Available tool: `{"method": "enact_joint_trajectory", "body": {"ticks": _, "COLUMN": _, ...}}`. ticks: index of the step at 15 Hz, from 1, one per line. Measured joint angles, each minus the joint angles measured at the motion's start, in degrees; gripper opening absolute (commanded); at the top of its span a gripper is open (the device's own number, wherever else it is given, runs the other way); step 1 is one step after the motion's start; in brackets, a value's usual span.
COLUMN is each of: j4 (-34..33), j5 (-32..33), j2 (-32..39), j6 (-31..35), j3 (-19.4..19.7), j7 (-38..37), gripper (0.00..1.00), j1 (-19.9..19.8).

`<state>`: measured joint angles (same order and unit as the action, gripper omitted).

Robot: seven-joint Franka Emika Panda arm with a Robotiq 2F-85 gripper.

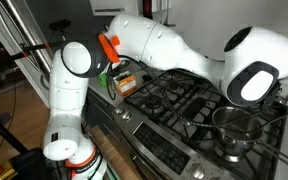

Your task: Move the pot from the rear right plate onto the front right plate of the stove, pick up the pink towel and use it to wipe the pot on the stove

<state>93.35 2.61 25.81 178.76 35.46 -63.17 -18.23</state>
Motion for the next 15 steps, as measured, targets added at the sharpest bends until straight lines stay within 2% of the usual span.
{"method": "enact_joint_trajectory", "body": {"ticks": 1, "j4": -0.32, "j5": -0.18, "j2": 0.32, "j6": 0.00, "j3": 0.44, "j7": -0.54, "gripper": 1.00, "j1": -0.01}}
{"method": "enact_joint_trajectory", "body": {"ticks": 11, "j4": -1.42, "j5": -0.97, "j2": 0.63, "j6": -0.44, "j3": 2.08, "j7": -1.24, "gripper": 1.00, "j1": 0.59}}
{"method": "enact_joint_trajectory", "body": {"ticks": 15, "j4": -2.17, "j5": -5.70, "j2": 0.39, "j6": -9.42, "j3": 0.44, "j7": -3.61, "gripper": 1.00, "j1": -1.35}}
